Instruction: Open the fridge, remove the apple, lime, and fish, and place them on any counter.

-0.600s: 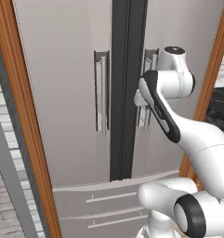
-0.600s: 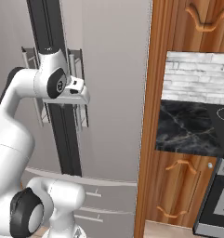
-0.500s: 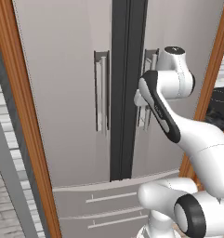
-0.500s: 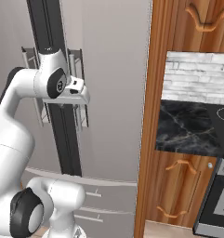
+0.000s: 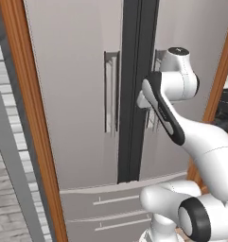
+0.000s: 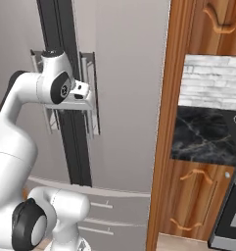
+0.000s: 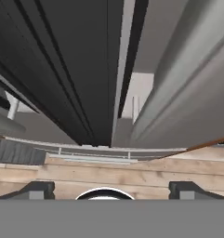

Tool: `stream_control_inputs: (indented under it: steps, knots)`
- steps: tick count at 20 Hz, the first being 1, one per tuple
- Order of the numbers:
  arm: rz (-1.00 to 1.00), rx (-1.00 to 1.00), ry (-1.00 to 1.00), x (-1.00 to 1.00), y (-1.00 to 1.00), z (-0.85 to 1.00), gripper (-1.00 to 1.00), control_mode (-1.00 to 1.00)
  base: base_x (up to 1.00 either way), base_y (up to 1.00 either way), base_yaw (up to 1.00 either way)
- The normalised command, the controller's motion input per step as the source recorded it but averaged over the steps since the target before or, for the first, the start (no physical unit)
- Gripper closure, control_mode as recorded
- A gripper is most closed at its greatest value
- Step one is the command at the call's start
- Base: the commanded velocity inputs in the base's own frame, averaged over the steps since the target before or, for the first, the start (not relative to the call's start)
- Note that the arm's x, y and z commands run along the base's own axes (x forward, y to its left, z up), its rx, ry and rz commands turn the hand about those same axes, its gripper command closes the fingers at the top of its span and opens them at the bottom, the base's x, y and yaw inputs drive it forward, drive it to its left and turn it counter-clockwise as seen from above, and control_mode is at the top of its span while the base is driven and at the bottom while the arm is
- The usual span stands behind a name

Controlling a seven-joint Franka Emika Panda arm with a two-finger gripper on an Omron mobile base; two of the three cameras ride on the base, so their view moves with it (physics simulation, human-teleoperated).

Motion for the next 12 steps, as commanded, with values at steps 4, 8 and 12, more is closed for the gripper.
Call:
stream_control_inputs:
  steps: [4,8,12]
  knots:
    - [0.0,0.0,0.0,0.0,0.0,0.0,-1.0,1.0,-0.1,0.58,0.0]
    - [0.0,0.0,0.0,0.0,0.0,0.0,-1.0,1.0,-0.19,0.16,-0.01]
    - [0.0,0.0,0.0,0.0,0.0,0.0,-1.0,1.0,-0.53,-0.03,-0.04]
